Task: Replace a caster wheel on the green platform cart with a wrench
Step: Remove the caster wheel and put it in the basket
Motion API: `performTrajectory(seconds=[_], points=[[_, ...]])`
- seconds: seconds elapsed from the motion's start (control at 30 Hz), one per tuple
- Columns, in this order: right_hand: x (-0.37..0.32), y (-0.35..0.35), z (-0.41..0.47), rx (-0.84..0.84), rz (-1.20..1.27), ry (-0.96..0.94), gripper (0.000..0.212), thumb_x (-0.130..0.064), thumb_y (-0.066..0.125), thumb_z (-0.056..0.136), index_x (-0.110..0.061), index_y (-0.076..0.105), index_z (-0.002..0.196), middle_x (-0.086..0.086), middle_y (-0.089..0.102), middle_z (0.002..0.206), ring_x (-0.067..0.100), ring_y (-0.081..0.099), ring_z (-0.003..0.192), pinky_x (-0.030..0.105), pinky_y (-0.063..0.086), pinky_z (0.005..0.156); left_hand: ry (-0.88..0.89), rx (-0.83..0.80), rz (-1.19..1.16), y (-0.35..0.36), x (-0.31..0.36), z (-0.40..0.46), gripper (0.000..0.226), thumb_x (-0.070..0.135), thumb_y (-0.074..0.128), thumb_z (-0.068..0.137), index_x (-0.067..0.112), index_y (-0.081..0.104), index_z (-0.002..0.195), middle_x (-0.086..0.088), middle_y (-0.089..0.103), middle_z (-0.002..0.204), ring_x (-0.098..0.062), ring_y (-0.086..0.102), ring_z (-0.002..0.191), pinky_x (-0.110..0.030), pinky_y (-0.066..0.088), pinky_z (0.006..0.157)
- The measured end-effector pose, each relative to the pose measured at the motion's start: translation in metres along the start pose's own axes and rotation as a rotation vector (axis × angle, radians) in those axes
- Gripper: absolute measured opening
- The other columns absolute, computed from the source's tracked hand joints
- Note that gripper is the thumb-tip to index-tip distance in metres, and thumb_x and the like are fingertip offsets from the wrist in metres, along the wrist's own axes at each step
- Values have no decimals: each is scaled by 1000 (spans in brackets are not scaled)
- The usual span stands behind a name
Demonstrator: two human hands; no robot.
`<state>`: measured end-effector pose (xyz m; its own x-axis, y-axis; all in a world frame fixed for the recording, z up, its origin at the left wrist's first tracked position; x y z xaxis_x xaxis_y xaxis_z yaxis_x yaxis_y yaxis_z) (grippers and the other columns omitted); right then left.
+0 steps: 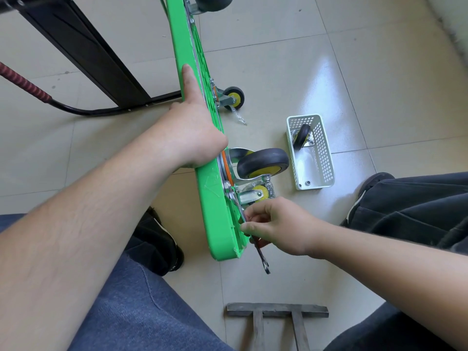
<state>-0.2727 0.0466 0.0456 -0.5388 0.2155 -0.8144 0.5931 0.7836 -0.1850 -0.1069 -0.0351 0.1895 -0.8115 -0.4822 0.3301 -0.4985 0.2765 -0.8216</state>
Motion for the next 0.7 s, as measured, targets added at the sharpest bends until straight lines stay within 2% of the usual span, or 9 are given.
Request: performTrajectory(seconds=[0.07,0.17,0.3,0.43,0.5,0.57,0.63,0.7], points=[[-2,-3,5,18,-99,-46,22,-30,71,95,-35,63,76,-14,65,65,7,62,66,42,60,84,-1,5,-2,-1,0,1,114,19,59,94,28,-37,155,-27,60,116,-22,51,58,-29,33,47],[-6,-9,9,69,-198,-125,23,-29,71,96,-39,60,77,-12,63,70,7,57,68,37,55,79,-1,13,3,-2,1,0,114,19,59,93,27,-36,156,-19,49,98,-21,49,56,-28,31,46],[-13,-11,11,121,-283,-231,21,-27,69,97,-27,58,78,0,60,75,24,57,76,44,52,78,8,15,20,-2,2,1,113,18,58,92,26,-35,156,-16,46,96,-20,47,54,-28,30,45],[-20,-18,15,185,-373,-324,36,-24,67,98,-36,45,72,-2,52,70,22,51,67,43,52,70,4,7,15,-2,2,0,113,18,58,93,26,-36,156,-21,50,98,-21,48,56,-28,30,45],[-21,-19,15,217,-420,-360,26,-24,68,97,-24,51,78,-1,53,71,21,47,69,44,49,68,3,4,18,-2,1,1,113,18,58,93,26,-36,156,-29,56,106,-20,49,55,-28,30,45],[-22,-20,15,243,-440,-381,16,-25,68,97,-14,62,88,2,58,76,23,49,74,45,49,70,4,4,20,-2,1,1,113,18,58,93,25,-36,156,-25,54,102,-20,48,55,-27,30,45],[-21,-20,15,254,-447,-393,15,-27,68,98,-12,67,97,5,62,81,26,53,78,46,50,72,9,7,22,-2,2,2,113,19,58,93,25,-36,156,-18,48,97,-20,48,55,-27,30,45],[-21,-20,14,254,-454,-389,15,-26,68,98,-12,68,100,5,63,83,26,54,79,45,50,73,6,5,23,-1,1,2,113,18,58,93,26,-36,156,-21,50,98,-20,48,55,-28,30,45]])
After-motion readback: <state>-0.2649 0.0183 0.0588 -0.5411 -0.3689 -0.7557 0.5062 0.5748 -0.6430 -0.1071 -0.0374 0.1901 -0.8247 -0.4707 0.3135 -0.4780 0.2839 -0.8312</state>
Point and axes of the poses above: each hand's wrist, its own z-axis towards the middle knuckle, its own y-axis out of the palm, x = y × z, the point moved 10 cm from there along z, towards the middle knuckle
